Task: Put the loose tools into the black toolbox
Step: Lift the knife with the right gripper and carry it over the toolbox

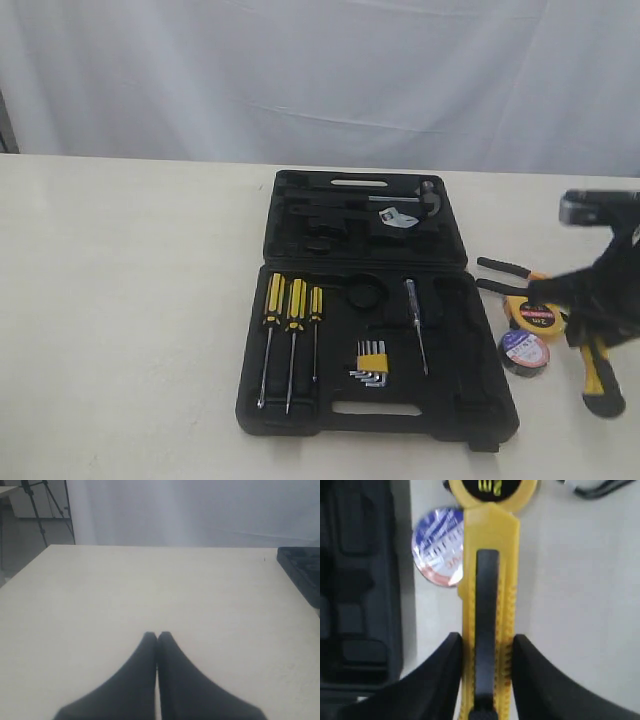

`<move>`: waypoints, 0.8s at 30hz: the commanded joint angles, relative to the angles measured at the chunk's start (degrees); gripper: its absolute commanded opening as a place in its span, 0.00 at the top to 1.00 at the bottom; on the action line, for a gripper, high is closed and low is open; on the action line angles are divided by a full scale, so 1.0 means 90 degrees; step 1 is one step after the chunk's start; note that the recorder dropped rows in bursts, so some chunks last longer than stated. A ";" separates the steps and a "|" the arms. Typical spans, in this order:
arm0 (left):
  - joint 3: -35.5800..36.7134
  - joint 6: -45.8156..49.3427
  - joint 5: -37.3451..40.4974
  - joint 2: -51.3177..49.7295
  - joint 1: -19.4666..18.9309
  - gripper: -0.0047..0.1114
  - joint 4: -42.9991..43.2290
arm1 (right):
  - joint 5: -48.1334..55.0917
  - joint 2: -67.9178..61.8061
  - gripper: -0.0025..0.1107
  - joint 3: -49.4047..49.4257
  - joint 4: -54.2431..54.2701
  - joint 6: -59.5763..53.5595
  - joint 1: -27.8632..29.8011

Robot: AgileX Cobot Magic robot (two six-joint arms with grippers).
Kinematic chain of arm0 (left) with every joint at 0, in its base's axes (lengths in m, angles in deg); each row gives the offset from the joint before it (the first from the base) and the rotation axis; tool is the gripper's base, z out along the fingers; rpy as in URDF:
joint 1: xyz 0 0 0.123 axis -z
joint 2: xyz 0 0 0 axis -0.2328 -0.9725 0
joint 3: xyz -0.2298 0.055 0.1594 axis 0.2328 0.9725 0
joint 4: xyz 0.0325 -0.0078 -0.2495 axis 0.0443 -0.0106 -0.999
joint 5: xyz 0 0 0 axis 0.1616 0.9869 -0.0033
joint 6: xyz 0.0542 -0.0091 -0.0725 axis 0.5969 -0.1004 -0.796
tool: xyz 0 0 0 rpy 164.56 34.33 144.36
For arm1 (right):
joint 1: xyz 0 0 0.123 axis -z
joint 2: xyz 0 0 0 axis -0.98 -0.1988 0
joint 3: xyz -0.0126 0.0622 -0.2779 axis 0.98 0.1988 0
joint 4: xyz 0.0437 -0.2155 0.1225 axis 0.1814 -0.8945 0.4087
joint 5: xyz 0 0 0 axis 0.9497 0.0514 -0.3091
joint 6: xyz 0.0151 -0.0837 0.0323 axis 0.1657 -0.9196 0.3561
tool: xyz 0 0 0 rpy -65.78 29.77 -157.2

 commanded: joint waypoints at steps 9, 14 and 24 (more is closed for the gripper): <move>0.0006 -0.0014 -0.0007 0.0036 0.0036 0.96 0.0000 | 0.0047 -0.0194 0.98 -0.2801 0.1037 -0.0129 -0.1323; 0.0006 -0.0014 -0.0007 0.0036 0.0036 0.96 0.0000 | -0.0763 -0.1405 0.98 -0.4010 0.1022 0.0247 -0.2117; 0.0006 -0.0014 -0.0007 0.0036 0.0036 0.96 0.0000 | -0.1185 -0.3286 0.98 -0.5459 0.0177 0.0906 -0.2753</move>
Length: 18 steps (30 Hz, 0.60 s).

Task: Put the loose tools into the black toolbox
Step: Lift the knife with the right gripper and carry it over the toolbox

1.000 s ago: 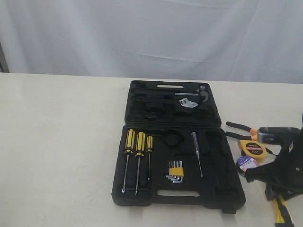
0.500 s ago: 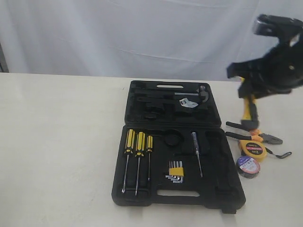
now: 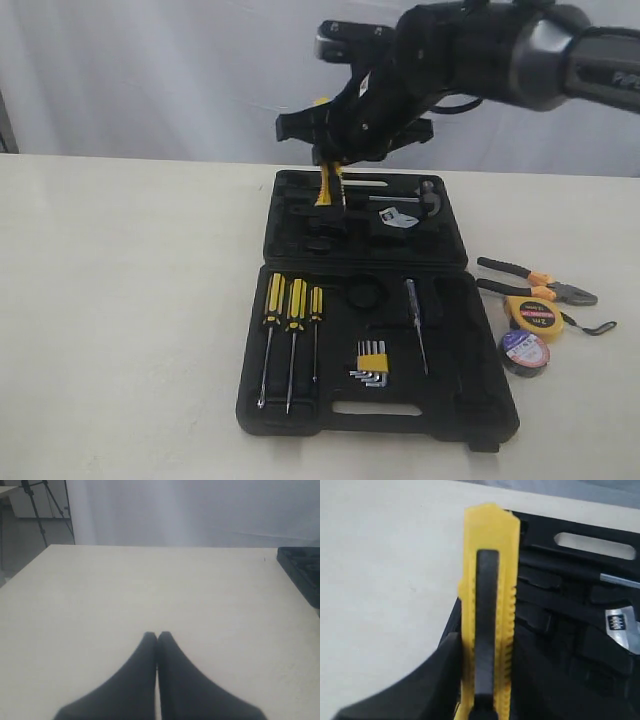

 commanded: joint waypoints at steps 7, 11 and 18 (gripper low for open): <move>0.0006 -0.0014 -0.0007 0.0036 0.0036 0.96 0.0000 | 0.0005 -0.0509 0.98 -0.0399 -0.0415 0.0029 0.0014; 0.0006 -0.0014 -0.0007 0.0036 0.0036 0.96 0.0000 | 0.0341 -0.0325 0.98 -0.0399 -0.0563 -0.0130 0.0091; 0.0006 -0.0014 -0.0007 0.0036 0.0036 0.96 0.0000 | 0.1158 0.0081 0.98 -0.0232 -0.0874 -0.0348 0.0296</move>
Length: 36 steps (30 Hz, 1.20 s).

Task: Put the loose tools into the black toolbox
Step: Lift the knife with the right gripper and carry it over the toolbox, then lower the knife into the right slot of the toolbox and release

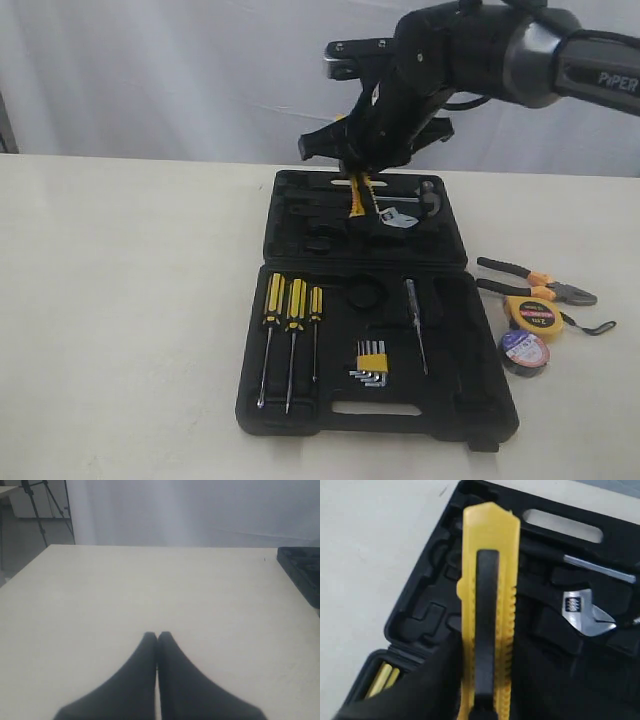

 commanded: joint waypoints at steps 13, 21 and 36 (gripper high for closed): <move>0.0006 -0.0014 -0.0007 0.0036 0.0036 0.96 0.0000 | -0.0526 0.1902 0.98 0.3912 0.0127 -0.0772 0.1129; 0.0006 -0.0014 -0.0007 0.0036 0.0036 0.96 0.0000 | -0.1382 0.1930 0.98 0.4536 0.0395 -0.1485 0.1114; 0.0006 -0.0014 -0.0007 0.0036 0.0036 0.96 0.0000 | -0.1237 0.2241 0.98 0.4536 0.0220 -0.6567 0.1056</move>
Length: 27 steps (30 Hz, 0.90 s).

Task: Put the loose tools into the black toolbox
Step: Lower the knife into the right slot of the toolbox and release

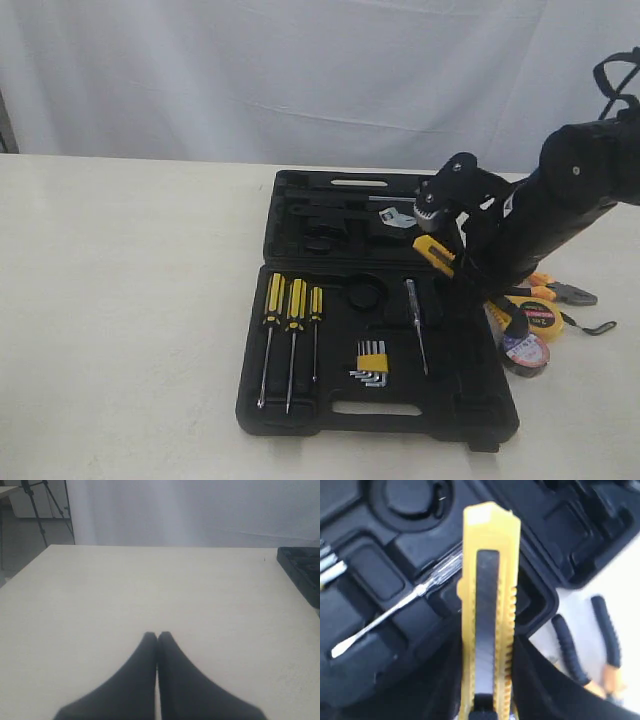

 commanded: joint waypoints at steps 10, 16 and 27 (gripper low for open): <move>0.0006 -0.0014 -0.0007 0.0036 0.0036 0.96 0.0000 | 0.1028 0.0489 0.98 0.0023 -0.1441 -0.3712 -0.0008; 0.0006 -0.0014 -0.0007 0.0036 0.0036 0.96 0.0000 | 0.1347 0.0514 0.98 0.0023 -0.2041 -0.5370 -0.0096; 0.0006 -0.0014 -0.0007 0.0036 0.0036 0.96 0.0000 | 0.1609 0.0316 0.98 0.0023 -0.2975 -0.7612 -0.1165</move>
